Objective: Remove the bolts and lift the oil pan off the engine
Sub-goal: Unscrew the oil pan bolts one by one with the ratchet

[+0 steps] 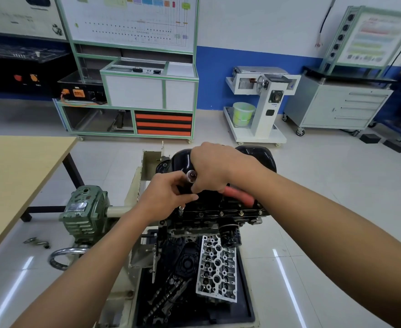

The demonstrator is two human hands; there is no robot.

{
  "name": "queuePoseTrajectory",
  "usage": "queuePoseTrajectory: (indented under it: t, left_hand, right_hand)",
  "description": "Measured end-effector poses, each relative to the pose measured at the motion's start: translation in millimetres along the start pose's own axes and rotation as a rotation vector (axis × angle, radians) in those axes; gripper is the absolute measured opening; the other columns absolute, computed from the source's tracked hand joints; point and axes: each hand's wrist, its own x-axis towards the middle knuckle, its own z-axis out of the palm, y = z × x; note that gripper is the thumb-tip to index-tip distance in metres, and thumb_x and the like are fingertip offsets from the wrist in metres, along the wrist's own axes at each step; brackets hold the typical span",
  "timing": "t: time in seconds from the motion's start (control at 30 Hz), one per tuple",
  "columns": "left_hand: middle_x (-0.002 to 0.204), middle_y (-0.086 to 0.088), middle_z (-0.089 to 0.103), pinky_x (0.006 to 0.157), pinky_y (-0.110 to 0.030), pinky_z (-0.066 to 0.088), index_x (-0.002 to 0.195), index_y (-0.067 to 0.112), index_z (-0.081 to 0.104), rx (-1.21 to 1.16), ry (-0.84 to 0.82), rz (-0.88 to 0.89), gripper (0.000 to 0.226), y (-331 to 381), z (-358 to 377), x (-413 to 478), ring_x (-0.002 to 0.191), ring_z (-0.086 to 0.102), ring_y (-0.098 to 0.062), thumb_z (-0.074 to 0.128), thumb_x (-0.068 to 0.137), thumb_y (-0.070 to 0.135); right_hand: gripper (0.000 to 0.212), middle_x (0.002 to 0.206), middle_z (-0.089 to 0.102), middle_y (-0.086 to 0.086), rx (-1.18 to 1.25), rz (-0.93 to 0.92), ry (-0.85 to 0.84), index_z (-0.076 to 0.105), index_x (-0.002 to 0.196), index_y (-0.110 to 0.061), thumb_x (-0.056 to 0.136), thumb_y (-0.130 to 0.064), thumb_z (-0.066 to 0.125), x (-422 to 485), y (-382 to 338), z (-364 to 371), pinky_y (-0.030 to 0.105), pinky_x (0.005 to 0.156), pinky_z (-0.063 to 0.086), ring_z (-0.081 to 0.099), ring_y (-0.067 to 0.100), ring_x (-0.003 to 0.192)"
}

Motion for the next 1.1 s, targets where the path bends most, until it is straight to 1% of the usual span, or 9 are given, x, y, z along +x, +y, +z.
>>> queuePoseTrajectory:
  t: [0.13, 0.2, 0.3, 0.37, 0.47, 0.6, 0.8, 1.0, 1.1]
  left_hand:
    - [0.066, -0.009, 0.06, 0.052, -0.034, 0.049, 0.081, 0.005, 0.057, 0.085, 0.026, 0.023, 0.033, 3, 0, 7, 0.054, 0.052, -0.017, 0.089, 0.078, 0.013]
    - [0.07, -0.013, 0.063, 0.051, -0.03, 0.047, 0.086, 0.002, 0.057, 0.139, 0.034, 0.024, 0.032, 5, -1, 10, 0.052, 0.053, -0.013, 0.087, 0.079, 0.013]
    - [0.075, -0.012, 0.067, 0.057, -0.042, 0.056, 0.092, 0.004, 0.059, 0.113, 0.016, 0.0, 0.029, 5, -3, 10, 0.056, 0.065, -0.025, 0.085, 0.08, 0.011]
    - [0.075, -0.005, 0.069, 0.058, -0.035, 0.057, 0.093, 0.015, 0.063, 0.097, -0.018, -0.002, 0.025, 4, -4, 9, 0.057, 0.067, -0.023, 0.086, 0.081, 0.014]
    - [0.084, 0.003, 0.074, 0.059, -0.022, 0.055, 0.085, 0.036, 0.068, 0.042, -0.129, -0.007, 0.028, 7, -6, 7, 0.058, 0.068, -0.02, 0.081, 0.086, 0.01]
    - [0.102, 0.006, 0.076, 0.072, -0.027, 0.061, 0.103, 0.027, 0.068, 0.028, -0.228, -0.051, 0.024, 7, -9, 6, 0.071, 0.074, -0.024, 0.073, 0.092, 0.007]
    - [0.102, 0.009, 0.076, 0.068, -0.026, 0.059, 0.103, 0.022, 0.068, 0.059, -0.249, -0.083, 0.013, 6, -11, 8, 0.068, 0.075, -0.023, 0.068, 0.097, 0.011]
    - [0.078, -0.002, 0.073, 0.058, -0.019, 0.052, 0.098, 0.015, 0.072, 0.057, -0.073, -0.033, 0.003, -3, -3, 5, 0.054, 0.069, -0.021, 0.071, 0.095, 0.015]
    - [0.064, 0.0, 0.065, 0.052, -0.03, 0.051, 0.085, 0.021, 0.07, 0.093, -0.025, 0.01, 0.011, -6, 1, 5, 0.05, 0.063, -0.021, 0.071, 0.095, 0.018]
  right_hand:
    - [0.051, 0.039, 0.059, -0.006, 0.15, 0.044, -0.054, 0.058, 0.051, -0.018, 0.082, -0.058, 0.057, 2, -4, 8, 0.02, 0.042, 0.036, 0.06, 0.005, 0.038]
    - [0.051, 0.036, 0.056, -0.008, 0.181, 0.068, 0.022, 0.057, 0.051, -0.019, 0.083, -0.058, 0.054, 3, -7, 14, 0.022, 0.045, 0.036, 0.057, 0.005, 0.036]
    - [0.043, 0.03, 0.049, -0.01, 0.169, 0.076, 0.061, 0.054, 0.054, -0.019, 0.08, -0.051, 0.065, 2, -7, 10, 0.023, 0.044, 0.034, 0.052, 0.009, 0.034]
    - [0.039, 0.033, 0.052, -0.006, 0.137, 0.038, 0.03, 0.053, 0.057, -0.018, 0.078, -0.044, 0.072, 0, -5, 4, 0.023, 0.044, 0.034, 0.053, 0.01, 0.034]
    - [0.036, 0.059, 0.054, -0.003, 0.024, -0.021, 0.051, 0.051, 0.063, -0.021, 0.077, -0.037, 0.08, -2, -3, -2, 0.028, 0.049, 0.036, 0.052, 0.015, 0.053]
    - [0.013, 0.081, 0.045, 0.0, -0.165, -0.07, 0.104, 0.059, 0.087, -0.02, 0.085, -0.01, 0.067, -6, -3, -5, 0.031, 0.056, 0.035, 0.042, 0.015, 0.062]
    - [0.039, 0.112, 0.063, 0.0, -0.213, -0.259, 0.183, 0.071, 0.115, -0.033, 0.088, -0.007, 0.059, -2, -5, 5, 0.036, 0.064, 0.048, 0.062, 0.027, 0.096]
    - [0.01, 0.075, 0.038, -0.007, -0.127, -0.123, 0.215, 0.068, 0.095, -0.024, 0.086, -0.028, 0.068, 0, 6, 5, 0.028, 0.055, 0.031, 0.047, 0.024, 0.072]
    - [0.041, 0.061, 0.051, -0.007, -0.02, -0.019, 0.137, 0.055, 0.063, -0.02, 0.075, -0.054, 0.074, 2, 11, 3, 0.027, 0.051, 0.03, 0.051, 0.016, 0.06]
